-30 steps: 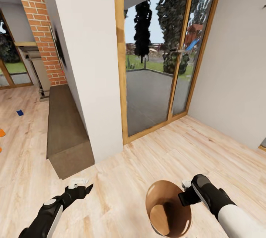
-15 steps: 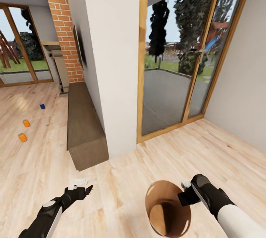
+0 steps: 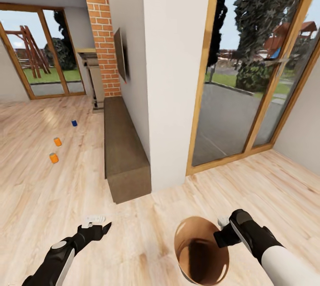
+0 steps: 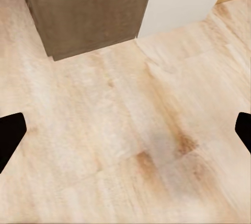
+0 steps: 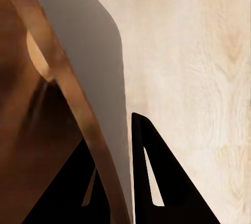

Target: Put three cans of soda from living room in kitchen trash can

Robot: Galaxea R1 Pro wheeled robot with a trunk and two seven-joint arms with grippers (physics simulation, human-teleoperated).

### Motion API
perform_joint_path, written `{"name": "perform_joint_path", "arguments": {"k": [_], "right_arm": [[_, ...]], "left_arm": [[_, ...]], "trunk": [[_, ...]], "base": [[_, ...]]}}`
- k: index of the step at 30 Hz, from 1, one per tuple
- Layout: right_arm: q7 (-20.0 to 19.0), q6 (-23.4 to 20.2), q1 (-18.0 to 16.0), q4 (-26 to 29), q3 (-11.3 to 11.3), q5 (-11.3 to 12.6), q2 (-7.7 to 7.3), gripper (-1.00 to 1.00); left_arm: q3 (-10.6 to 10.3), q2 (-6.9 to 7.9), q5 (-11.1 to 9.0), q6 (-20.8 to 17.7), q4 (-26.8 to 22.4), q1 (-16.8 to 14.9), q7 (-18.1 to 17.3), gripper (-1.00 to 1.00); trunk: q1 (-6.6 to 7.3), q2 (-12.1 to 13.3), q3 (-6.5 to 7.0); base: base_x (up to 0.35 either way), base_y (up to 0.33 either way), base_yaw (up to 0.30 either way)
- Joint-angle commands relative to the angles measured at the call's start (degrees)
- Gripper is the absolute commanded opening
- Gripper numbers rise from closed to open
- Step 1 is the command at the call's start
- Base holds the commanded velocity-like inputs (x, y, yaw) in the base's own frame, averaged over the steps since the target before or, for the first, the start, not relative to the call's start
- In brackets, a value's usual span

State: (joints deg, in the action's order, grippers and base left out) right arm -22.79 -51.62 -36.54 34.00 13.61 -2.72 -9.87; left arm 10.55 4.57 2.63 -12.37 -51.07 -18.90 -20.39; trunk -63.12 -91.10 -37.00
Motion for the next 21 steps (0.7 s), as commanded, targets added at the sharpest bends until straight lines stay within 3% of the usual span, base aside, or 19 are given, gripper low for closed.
{"name": "perform_joint_path", "arguments": {"k": [1,12,21], "right_arm": [[-0.33,-0.24,-0.02,0.01,-0.08,1.29,0.02,-1.0],[-0.33,-0.24,-0.02,-0.02,-0.08,1.23,0.28,-1.0],[-0.4,-0.24,-0.02,-0.01,-0.08,1.33,0.29,-1.0]], "left_arm": [[0.0,0.0,0.0,0.02,0.05,0.0,0.0,1.0],[-0.05,0.0,0.09,0.14,0.09,0.0,0.0,1.0],[-0.03,-0.01,0.05,0.23,1.93,0.0,0.0,1.0]], "trunk": [[0.0,0.0,-0.06],[0.0,0.0,-0.83],[0.0,0.0,-1.03]], "base": [[0.098,0.295,0.151],[0.04,0.31,0.142],[0.001,0.318,0.032]]}}
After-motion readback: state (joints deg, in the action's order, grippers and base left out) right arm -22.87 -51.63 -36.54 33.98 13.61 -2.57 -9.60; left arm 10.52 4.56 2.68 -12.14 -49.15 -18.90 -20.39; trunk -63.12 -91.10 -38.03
